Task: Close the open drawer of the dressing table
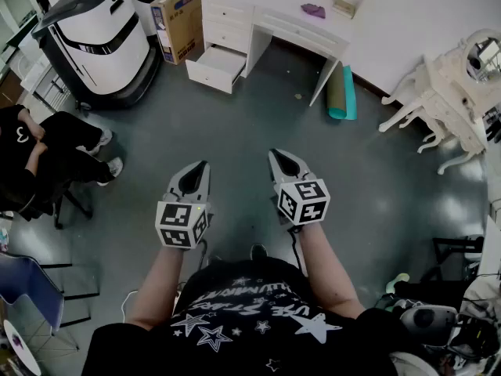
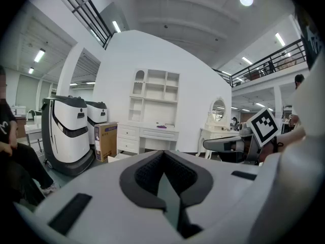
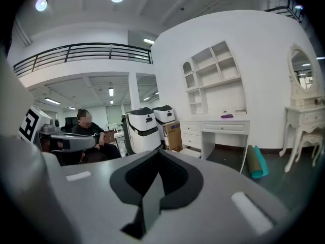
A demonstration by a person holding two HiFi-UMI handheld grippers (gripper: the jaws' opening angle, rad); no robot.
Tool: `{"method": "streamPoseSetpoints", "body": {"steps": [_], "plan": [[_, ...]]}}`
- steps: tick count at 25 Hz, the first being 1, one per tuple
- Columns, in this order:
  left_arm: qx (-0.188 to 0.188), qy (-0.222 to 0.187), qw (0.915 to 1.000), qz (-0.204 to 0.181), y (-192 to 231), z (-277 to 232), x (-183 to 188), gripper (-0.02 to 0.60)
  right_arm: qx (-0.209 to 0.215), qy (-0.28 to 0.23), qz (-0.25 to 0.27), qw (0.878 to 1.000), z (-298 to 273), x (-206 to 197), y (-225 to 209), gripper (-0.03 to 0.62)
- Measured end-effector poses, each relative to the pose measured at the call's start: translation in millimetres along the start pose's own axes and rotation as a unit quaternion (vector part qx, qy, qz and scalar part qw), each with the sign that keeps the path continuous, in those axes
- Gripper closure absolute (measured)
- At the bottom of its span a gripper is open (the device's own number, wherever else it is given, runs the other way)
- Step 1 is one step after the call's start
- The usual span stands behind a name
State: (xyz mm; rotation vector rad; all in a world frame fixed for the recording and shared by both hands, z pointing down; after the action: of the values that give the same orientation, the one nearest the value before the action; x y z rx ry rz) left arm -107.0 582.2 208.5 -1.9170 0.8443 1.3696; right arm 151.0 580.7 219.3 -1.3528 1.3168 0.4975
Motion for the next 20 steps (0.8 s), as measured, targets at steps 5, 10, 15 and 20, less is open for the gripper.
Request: {"method": "streamPoseSetpoints", "body": {"steps": [5, 10, 15, 20], "plan": [[-0.002, -0.002, 1.0, -0.001, 11, 6, -3, 0.572, -0.007, 0.011, 0.01, 1.0, -6, -7, 12, 0.591], [-0.005, -0.003, 1.0, 0.002, 18, 12, -1, 0.572, -0.014, 0.007, 0.014, 1.0, -5, -5, 20, 0.591], [-0.008, -0.001, 0.9999, 0.006, 21, 25, -10, 0.572, -0.023, 0.01, 0.009, 1.0, -1, -14, 28, 0.592], [-0.031, -0.004, 0.9987, 0.041, 26, 49, -35, 0.572, -0.049, -0.024, -0.059, 0.997, 14, -33, 27, 0.591]]}}
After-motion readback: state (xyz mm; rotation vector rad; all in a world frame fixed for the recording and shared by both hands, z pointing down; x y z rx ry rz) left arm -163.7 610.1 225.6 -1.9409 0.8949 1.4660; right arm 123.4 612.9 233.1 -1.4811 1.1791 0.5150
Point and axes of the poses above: the fingertips, and each gripper's own axes: z backward along the fingers, y to its left, x out of its top, the point moved 10 cm from there along z, backward along the fingers, and after that the axes turned 15 degrees about -z, right-handed, at the moved point
